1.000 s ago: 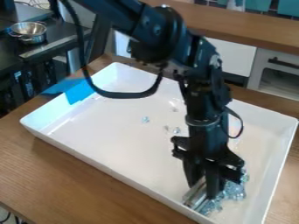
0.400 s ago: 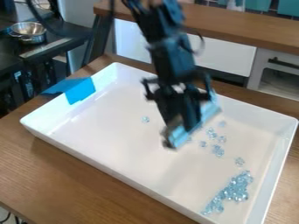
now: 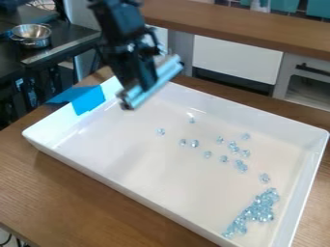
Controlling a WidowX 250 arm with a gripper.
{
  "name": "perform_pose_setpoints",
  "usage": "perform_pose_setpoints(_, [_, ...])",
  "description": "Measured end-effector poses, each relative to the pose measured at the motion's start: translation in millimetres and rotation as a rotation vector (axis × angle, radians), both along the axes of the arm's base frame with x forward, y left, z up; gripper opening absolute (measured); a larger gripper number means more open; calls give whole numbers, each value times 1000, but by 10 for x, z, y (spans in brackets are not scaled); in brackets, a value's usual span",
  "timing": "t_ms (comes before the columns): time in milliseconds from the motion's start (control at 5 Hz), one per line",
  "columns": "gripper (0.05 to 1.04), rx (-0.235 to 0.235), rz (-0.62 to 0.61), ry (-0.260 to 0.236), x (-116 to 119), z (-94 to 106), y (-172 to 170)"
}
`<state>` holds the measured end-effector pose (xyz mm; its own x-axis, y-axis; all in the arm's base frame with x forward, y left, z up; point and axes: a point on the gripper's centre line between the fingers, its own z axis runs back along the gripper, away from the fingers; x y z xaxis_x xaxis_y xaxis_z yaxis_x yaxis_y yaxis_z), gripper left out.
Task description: Sweep into pile
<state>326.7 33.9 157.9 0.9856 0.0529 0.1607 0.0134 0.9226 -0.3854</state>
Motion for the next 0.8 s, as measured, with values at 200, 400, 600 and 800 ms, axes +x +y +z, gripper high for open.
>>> perform_pose_setpoints(200, [366, 32, 41, -3, 147, -147, 338])
perform_pose_setpoints(400, [366, 87, 102, -7, 215, -279, 610])
perform_pose_setpoints(600, [366, 174, 136, -24, 285, -446, 722])
perform_pose_setpoints(800, [366, 240, 135, 4, 339, -740, 689])
